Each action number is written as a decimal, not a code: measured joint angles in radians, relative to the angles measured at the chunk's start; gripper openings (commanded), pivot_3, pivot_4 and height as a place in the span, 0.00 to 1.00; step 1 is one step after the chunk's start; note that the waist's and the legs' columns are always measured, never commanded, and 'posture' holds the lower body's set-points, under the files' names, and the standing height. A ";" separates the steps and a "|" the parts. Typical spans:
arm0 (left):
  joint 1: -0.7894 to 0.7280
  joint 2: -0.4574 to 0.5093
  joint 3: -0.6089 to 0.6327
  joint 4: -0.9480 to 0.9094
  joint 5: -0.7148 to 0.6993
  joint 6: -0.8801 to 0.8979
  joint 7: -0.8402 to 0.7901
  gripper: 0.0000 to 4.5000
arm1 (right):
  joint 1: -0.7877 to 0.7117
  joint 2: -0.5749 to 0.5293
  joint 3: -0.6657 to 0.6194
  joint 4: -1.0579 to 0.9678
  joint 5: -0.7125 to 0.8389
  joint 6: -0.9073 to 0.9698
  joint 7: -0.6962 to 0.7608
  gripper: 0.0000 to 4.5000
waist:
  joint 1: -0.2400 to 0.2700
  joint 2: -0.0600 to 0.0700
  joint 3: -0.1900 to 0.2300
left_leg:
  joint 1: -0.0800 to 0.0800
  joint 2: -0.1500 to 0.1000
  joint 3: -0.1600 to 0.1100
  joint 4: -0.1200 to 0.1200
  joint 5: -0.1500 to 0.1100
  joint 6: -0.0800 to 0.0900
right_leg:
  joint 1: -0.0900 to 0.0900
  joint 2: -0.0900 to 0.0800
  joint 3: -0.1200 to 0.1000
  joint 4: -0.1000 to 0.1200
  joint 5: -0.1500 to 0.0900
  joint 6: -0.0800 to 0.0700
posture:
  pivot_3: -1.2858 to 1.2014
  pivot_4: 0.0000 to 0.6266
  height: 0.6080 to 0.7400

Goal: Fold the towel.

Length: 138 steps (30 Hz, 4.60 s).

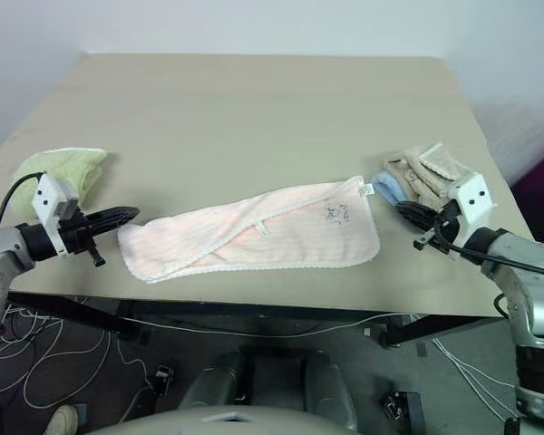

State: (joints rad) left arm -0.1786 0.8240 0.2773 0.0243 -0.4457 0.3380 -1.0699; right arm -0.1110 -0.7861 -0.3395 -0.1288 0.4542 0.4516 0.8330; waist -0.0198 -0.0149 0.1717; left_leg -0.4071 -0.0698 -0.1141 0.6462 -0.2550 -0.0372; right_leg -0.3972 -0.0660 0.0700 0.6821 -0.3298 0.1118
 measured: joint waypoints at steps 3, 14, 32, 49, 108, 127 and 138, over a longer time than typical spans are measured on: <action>0.009 0.000 -0.021 -0.005 -0.001 0.003 -0.027 0.04 | -0.001 0.000 0.001 -0.005 -0.001 -0.001 -0.005 0.00 | 0.004 0.000 0.000 | 0.000 0.000 0.000 0.000 0.000 0.000 | 0.000 0.000 0.000 0.000 0.000 0.000 | 0.52 0.24 1.00; 0.004 -0.009 -0.066 -0.027 0.000 0.016 -0.030 0.36 | -0.015 0.022 0.031 -0.039 -0.040 -0.022 -0.065 0.00 | 0.005 0.000 0.000 | 0.000 0.000 0.000 0.000 0.000 0.000 | 0.000 0.000 0.000 0.000 0.000 0.000 | 0.52 0.24 1.00; -0.091 0.132 -0.243 0.039 0.054 -0.145 -0.396 0.82 | -0.093 0.100 0.152 -0.033 -0.079 -0.057 -0.095 0.00 | 0.008 0.001 0.001 | 0.000 0.000 0.000 0.000 0.000 0.000 | 0.000 0.000 -0.001 -0.001 0.000 0.000 | 0.52 0.24 1.00; -0.334 0.250 -0.581 0.348 0.151 -0.570 -0.539 0.51 | -0.024 0.181 0.169 -0.112 -0.078 -0.052 -0.177 0.00 | -0.001 0.001 0.001 | -0.001 0.000 0.000 0.000 0.000 0.000 | -0.001 0.001 -0.001 0.000 0.000 0.000 | 0.52 0.24 1.00; -0.221 0.143 -0.362 0.230 0.149 -0.388 -0.474 0.01 | -0.259 0.083 0.324 0.157 -0.313 -0.359 -0.002 0.47 | -0.024 0.001 0.001 | -0.001 0.000 0.000 0.001 0.000 0.000 | -0.001 0.002 -0.001 0.001 0.000 0.000 | 0.52 0.24 1.00; -0.138 0.153 -0.260 0.081 0.020 -0.142 -0.452 0.01 | -0.300 0.080 0.335 0.184 -0.331 -0.379 0.020 0.47 | -0.022 0.002 0.001 | -0.001 0.000 0.000 0.001 0.000 0.000 | -0.001 0.002 -0.001 0.002 0.000 0.000 | 0.52 0.24 1.00; -0.253 0.096 -0.174 0.076 -0.099 0.055 -0.342 0.01 | -0.297 0.081 0.337 0.176 -0.331 -0.378 0.020 0.47 | -0.022 0.001 0.001 | -0.001 -0.001 0.000 0.002 0.000 0.000 | -0.001 0.002 -0.001 0.002 0.000 0.000 | 0.52 0.24 1.00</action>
State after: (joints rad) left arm -0.4313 0.9195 0.1037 0.0998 -0.5443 0.3934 -1.4120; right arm -0.4076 -0.7050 -0.0028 0.0468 0.1234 0.0736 0.8530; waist -0.0415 -0.0135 0.1727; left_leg -0.4080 -0.0703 -0.1143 0.6481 -0.2550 -0.0370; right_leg -0.3982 -0.0641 0.0690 0.6838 -0.3299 0.1118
